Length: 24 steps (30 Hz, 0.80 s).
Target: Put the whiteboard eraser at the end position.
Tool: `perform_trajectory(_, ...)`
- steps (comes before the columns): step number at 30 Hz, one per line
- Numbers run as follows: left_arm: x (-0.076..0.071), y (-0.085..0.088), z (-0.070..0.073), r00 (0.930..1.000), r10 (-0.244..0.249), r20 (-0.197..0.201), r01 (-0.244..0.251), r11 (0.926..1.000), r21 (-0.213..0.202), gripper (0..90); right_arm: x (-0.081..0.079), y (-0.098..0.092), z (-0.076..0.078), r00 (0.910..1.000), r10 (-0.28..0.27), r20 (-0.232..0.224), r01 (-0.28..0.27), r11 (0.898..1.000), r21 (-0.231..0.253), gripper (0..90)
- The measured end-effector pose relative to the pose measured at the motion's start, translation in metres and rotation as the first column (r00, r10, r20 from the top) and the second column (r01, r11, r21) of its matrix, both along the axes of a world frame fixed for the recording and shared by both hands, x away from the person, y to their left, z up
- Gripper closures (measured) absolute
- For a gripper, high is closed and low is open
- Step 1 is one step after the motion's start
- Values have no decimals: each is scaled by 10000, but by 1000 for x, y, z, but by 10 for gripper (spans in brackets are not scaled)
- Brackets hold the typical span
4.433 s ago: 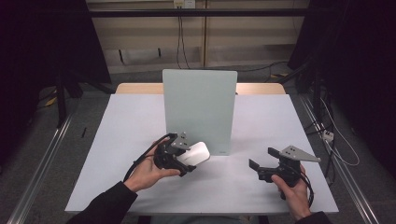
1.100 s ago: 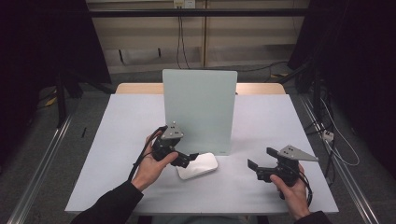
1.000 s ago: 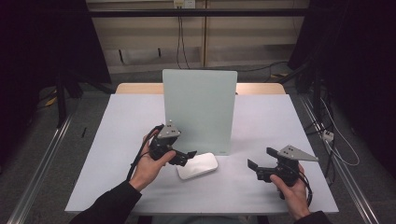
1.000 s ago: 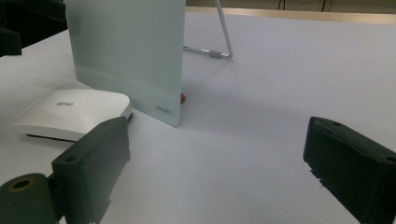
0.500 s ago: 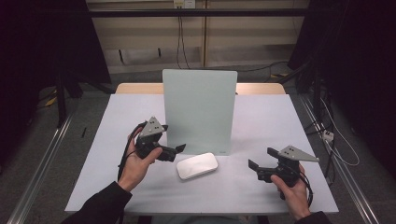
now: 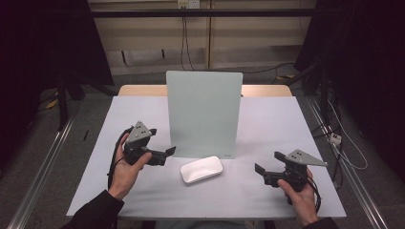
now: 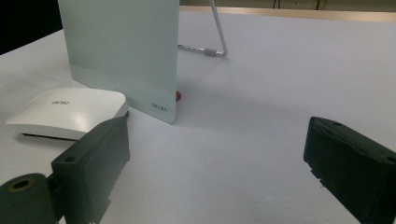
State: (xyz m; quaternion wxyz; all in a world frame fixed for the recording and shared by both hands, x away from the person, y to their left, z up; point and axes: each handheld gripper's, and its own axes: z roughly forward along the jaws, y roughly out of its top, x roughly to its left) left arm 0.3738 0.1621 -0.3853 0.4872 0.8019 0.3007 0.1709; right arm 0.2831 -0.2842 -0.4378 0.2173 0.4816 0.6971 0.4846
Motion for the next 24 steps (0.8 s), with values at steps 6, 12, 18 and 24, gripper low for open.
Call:
perform_trajectory(6,-4,10,0,9988,479,-77,-479,9988,-28,53,0,0,0,10000,2,5,-2,10000,-5,68)
perform_trajectory(12,-11,19,-7,9985,501,-200,-500,9987,29,54,-1,-1,0,10000,-18,-17,18,10000,4,68)
perform_trajectory(18,-16,26,-12,9977,644,-194,-641,9978,197,54,-1,-1,0,10000,-47,-11,47,10000,-26,68)
perform_trajectory(24,-21,31,-18,9974,672,-273,-663,9974,296,54,-2,-1,0,10000,-80,-51,80,10000,-28,67)
